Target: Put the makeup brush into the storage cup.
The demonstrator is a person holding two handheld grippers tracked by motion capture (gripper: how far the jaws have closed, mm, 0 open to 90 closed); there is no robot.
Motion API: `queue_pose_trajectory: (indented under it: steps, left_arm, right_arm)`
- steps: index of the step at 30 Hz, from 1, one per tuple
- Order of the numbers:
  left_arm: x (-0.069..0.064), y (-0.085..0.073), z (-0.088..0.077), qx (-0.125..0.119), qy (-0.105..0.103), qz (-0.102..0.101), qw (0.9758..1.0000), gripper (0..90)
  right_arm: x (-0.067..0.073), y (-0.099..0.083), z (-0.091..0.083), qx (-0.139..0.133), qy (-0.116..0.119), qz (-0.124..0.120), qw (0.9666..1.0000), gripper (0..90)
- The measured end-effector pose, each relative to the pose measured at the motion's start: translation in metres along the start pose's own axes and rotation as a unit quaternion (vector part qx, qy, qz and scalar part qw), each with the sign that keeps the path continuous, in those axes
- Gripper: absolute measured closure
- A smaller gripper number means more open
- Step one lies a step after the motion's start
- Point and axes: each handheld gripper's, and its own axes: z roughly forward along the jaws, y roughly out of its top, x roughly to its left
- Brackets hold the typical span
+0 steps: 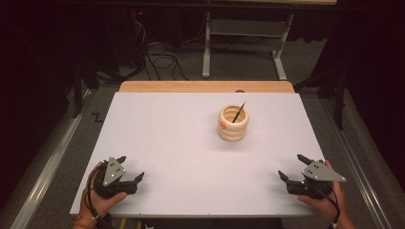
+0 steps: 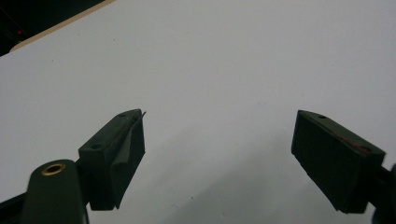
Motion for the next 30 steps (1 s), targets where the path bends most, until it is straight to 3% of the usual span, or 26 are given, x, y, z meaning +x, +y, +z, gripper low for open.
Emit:
queue_pose_trajectory:
  steps: [30]
  left_arm:
    - [0.0002,-0.0001,0.0022,0.003,-0.004,0.0,1.0,18.6]
  right_arm:
    - [-0.0018,0.0005,0.0,-0.006,0.002,0.005,1.0,16.9]
